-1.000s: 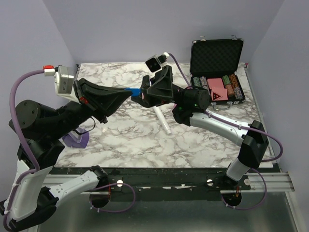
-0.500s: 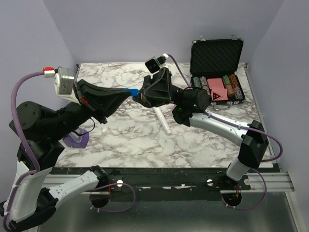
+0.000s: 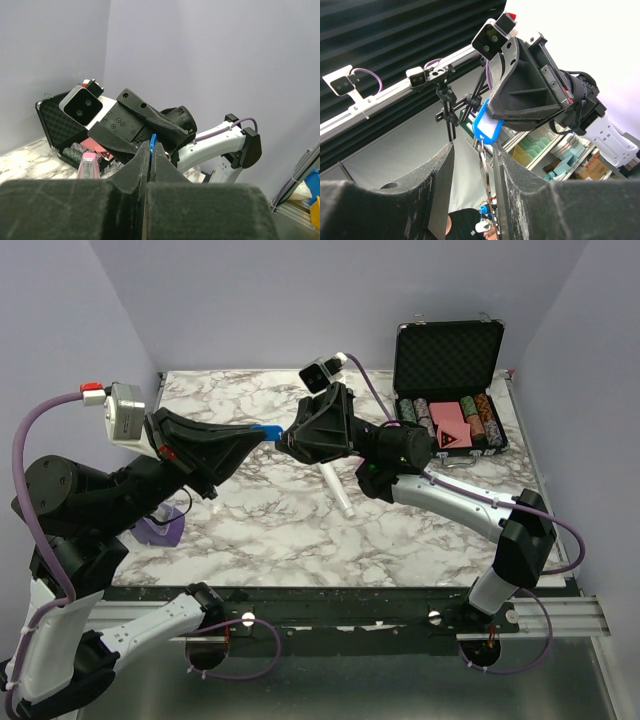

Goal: Remove the keys from the keyring

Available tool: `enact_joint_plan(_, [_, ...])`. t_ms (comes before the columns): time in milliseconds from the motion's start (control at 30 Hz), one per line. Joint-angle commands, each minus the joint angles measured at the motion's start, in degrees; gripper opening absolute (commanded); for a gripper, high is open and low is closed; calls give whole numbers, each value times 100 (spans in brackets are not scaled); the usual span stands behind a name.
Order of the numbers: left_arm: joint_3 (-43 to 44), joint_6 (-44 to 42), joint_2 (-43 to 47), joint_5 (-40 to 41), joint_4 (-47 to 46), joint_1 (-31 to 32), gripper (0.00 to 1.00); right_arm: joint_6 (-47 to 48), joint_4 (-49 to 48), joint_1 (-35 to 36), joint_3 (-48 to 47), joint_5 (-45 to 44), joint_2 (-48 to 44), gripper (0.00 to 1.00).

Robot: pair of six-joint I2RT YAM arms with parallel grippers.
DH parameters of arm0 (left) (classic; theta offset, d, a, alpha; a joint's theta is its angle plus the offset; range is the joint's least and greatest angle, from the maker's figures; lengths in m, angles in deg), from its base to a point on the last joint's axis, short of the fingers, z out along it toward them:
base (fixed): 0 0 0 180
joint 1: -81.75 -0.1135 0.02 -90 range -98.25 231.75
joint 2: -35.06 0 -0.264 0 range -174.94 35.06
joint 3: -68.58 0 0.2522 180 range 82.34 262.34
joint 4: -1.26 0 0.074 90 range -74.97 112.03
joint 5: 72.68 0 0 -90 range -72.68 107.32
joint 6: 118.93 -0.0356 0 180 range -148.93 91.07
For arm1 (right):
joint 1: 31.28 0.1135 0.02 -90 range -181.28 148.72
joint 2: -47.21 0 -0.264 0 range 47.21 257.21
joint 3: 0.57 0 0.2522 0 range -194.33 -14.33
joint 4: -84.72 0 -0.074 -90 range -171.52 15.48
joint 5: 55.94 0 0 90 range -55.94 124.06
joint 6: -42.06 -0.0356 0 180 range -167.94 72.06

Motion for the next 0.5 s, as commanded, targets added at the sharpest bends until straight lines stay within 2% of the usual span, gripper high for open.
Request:
enact_joint_plan(0, [115,-90,95,153,126,-39,0,80,-2687,74,16,-42,-34,43])
enact_joint_plan(467, [124,-90,148,153,144,-39,0,36,-2687,127,-19,-68,89,34])
